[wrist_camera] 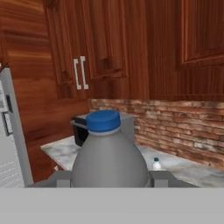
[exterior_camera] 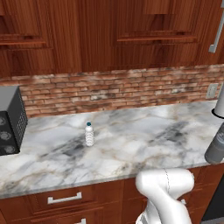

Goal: Take the bottled waters from the counter and place them in the freezer to freeze. Close the freezer door after placing the bottles.

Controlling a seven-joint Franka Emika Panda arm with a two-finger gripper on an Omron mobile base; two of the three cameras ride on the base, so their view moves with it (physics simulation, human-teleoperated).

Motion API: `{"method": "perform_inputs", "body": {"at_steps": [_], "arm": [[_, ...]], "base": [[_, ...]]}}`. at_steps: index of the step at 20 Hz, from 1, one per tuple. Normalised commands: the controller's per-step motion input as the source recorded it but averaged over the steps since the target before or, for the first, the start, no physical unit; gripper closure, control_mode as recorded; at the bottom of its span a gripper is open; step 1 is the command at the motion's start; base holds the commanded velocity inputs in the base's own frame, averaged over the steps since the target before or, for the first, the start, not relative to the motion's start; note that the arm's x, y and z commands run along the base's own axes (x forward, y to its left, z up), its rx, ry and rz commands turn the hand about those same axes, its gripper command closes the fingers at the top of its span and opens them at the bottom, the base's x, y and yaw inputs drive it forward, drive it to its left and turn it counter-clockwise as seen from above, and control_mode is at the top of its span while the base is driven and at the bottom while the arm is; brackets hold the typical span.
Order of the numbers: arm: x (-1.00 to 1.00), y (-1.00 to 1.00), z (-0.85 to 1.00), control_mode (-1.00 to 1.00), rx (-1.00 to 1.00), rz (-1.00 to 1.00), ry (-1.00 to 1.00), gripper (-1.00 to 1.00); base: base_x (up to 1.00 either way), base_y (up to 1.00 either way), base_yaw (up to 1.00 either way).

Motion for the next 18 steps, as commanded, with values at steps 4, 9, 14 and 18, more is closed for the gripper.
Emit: {"method": "perform_inputs", "body": {"at_steps": [4,9,14,18], "arm": [[0.00,0.00,0.00,1.00,0.00,0.00,0.00,1.00],[0.00,0.00,0.00,1.00,0.00,0.00,0.00,1.00],[0.00,0.00,0.00,1.00,0.00,0.00,0.00,1.00],[0.00,0.00,0.00,1.00,0.00,0.00,0.00,1.00]], "base": [[-0.74,0.68,0.25],[-0.95,0.85,0.49],[-0.31,0.98,0.70],[0.00,0.92,0.72]]}}
